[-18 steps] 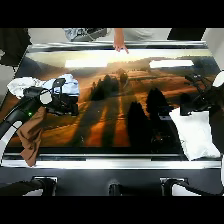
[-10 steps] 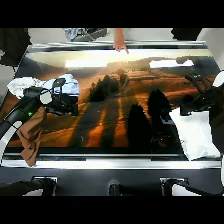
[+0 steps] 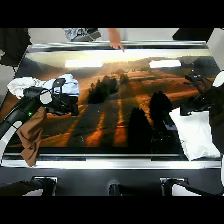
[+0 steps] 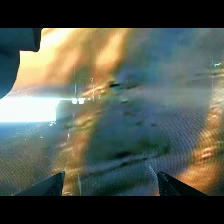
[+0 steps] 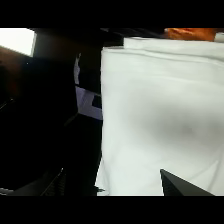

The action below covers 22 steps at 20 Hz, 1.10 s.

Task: Fold the shirts.

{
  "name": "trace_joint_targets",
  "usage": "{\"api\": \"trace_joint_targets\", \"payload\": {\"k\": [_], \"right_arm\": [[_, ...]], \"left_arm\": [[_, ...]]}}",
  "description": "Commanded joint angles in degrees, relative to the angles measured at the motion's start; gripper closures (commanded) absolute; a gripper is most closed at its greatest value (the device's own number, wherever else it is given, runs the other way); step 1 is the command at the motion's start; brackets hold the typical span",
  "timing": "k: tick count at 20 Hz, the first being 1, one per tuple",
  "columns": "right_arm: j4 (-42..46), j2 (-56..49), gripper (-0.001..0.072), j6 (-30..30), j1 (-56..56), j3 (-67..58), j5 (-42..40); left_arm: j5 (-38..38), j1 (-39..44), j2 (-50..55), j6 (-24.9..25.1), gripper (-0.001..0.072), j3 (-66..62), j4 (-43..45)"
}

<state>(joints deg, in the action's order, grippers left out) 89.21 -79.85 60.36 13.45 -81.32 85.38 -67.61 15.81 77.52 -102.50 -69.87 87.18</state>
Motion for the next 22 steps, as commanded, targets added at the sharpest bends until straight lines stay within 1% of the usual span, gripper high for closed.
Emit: {"api": "trace_joint_targets", "payload": {"k": [1, 6, 8, 10, 12, 13, 14, 15, 16, 18, 19, 20, 21, 22], "right_arm": [[-0.07, -0.04, 0.0040, 0.35, -0.07, 0.02, -0.28], [-0.02, -0.04, 0.0041, 0.35, -0.07, 0.00, -6.05], [-0.02, -0.04, 0.0040, 0.31, -0.07, -0.02, -8.00], [-0.07, -0.04, 0.0040, 0.35, -0.07, -0.02, -12.94], [-0.39, -0.02, 0.0041, 0.52, -0.07, -0.02, -17.35], [-0.48, -0.04, 0.0043, 0.79, -0.07, -0.02, -17.14], [-0.48, -0.04, 0.0042, 2.12, -0.07, -0.02, -16.52], [-0.50, -0.04, 0.0042, 2.47, -0.07, -0.02, -14.99], [-0.57, -0.04, 0.0041, 2.47, -0.07, -0.02, -12.50], [-2.01, -0.04, 0.0042, 2.49, -0.07, 0.04, -8.98], [-4.20, -0.04, 0.0041, 2.45, -0.09, 0.04, -8.26], [-6.78, -0.04, 0.0041, 2.25, -0.09, 0.04, -8.37], [-9.77, -0.09, 0.0040, 1.25, -0.09, 0.04, -9.07], [-12.59, -0.09, 0.0031, -0.42, -0.09, 0.04, -9.66]], "left_arm": [[0.02, -0.02, -0.04, 0.02, -0.0012, 0.02, 0.00], [0.20, -0.02, -0.04, 0.00, -0.0012, 0.02, 0.00], [0.22, -0.02, -0.04, -0.02, -0.0013, 0.02, -1.57], [0.28, -0.02, -0.04, 0.00, -0.0013, 0.02, -3.41], [3.72, -0.07, -0.07, 0.00, -0.0013, 0.00, -3.41], [4.22, -0.07, -0.15, 0.02, -0.0013, -0.09, -3.39], [3.34, -0.20, -0.11, 0.07, -0.0013, -0.83, -1.57], [0.46, -0.76, -0.11, 0.28, -0.0013, -2.45, 1.99], [-4.17, -2.05, -0.13, 0.59, -0.0013, -5.01, 6.80], [-16.81, -6.82, -0.37, 6.71, -0.0013, -10.78, 16.33], [-20.02, -10.75, -0.87, 8.20, -0.0013, -12.13, 20.65], [-20.24, -15.37, -1.60, 7.78, -0.0013, -12.22, 20.92], [-20.24, -20.24, -1.92, 6.71, -0.0013, -12.20, 17.62], [-19.98, -25.24, -1.86, 6.49, -0.0013, -11.93, 11.32]]}}
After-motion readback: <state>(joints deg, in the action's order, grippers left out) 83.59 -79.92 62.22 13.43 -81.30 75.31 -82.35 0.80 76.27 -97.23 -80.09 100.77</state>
